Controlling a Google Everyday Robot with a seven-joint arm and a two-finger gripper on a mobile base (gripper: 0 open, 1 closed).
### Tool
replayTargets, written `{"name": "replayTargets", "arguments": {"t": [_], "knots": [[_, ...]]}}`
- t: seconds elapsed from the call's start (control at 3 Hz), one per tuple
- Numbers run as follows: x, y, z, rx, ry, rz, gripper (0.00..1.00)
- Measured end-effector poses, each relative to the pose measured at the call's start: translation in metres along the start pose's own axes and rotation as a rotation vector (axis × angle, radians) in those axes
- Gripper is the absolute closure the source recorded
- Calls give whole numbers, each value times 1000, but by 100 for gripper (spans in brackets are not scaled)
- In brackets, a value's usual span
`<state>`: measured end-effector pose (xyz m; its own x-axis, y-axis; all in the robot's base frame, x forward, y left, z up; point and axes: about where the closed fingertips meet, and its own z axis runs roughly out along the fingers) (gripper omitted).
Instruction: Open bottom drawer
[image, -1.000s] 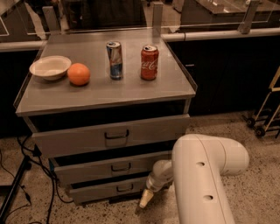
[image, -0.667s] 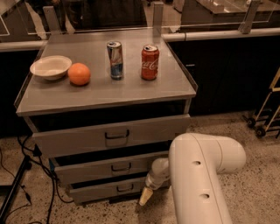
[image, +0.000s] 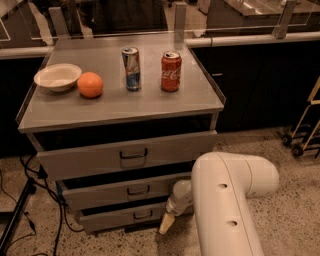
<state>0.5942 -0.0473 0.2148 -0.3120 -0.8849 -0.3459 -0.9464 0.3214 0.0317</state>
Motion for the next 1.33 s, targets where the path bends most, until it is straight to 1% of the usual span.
{"name": "replayTargets", "arguments": {"t": [0.33,0.67,1.0,1.33], "knots": [[-3,1,20,-40,38,-2,0],[1,3,20,-38,44,-4,0],[19,17,23,-40,63,10,0],[33,34,17,-48,71,17,0]]}}
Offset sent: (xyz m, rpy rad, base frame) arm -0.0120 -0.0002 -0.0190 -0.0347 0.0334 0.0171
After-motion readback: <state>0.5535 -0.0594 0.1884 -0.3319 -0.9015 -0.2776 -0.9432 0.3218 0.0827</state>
